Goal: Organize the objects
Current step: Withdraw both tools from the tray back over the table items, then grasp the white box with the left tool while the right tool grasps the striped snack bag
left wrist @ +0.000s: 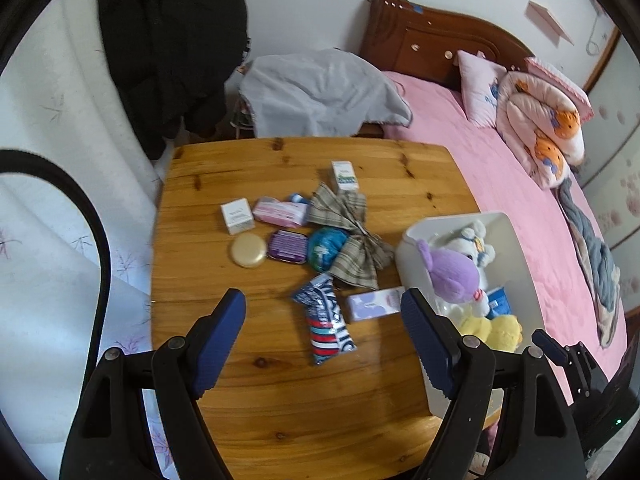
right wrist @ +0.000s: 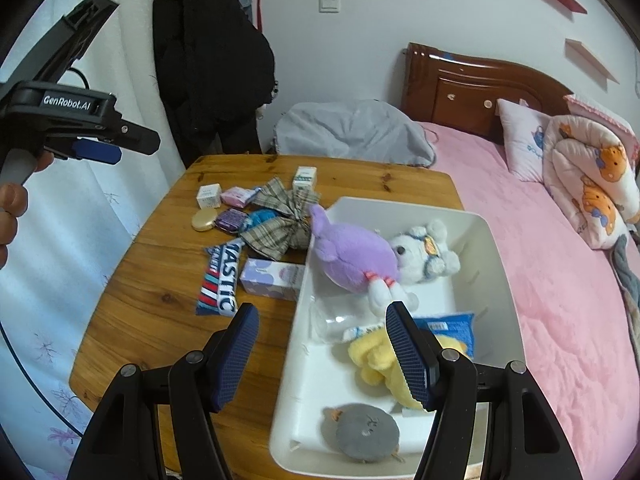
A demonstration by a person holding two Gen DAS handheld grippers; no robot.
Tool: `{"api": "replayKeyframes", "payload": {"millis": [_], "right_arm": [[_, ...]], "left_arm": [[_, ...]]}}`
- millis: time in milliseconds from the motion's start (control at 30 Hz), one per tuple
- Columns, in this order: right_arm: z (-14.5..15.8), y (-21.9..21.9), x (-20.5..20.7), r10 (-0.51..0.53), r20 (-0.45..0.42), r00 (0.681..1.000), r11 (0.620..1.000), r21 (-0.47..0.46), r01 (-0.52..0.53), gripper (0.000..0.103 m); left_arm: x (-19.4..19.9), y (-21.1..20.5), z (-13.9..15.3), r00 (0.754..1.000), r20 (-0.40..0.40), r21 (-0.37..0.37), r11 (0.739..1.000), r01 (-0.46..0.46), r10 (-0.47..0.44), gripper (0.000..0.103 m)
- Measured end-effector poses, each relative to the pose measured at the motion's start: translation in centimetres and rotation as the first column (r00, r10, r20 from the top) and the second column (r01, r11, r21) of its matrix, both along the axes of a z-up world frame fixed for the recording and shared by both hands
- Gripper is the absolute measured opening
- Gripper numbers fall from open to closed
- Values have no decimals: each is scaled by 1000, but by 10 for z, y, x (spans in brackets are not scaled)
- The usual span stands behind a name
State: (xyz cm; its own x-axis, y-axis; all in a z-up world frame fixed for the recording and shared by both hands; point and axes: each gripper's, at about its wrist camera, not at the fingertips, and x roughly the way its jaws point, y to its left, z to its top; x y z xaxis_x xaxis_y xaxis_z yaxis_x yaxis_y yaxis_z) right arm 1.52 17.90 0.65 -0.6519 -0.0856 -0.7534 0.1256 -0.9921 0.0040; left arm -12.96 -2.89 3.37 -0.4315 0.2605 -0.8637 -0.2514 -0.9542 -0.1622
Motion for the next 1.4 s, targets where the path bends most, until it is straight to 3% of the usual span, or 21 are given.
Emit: {"api": "replayKeyframes", "payload": {"millis": [300, 500, 933, 1400], "right_arm": [[12, -41, -33, 72, -7, 997, 997, -20, -72, 67], [8, -75, -66, 121, 1, 993, 991, -59, -121, 67], [-75, -137, -127, 159, 193, 968, 987, -22, -158, 67], [-116, -158, -144, 174, 277, 945, 984, -5, -180, 67]], "left_arm": [[-28, -35, -1, 997, -47, -28, 998, -60, 59, 83], [-77, -50, -28, 992, -17, -50, 991, -125, 125, 83], [-159, -42, -113, 977, 119, -82, 982, -169, 178, 83], [-192, -28, -169, 965, 154, -143, 971, -191, 212, 83]]}}
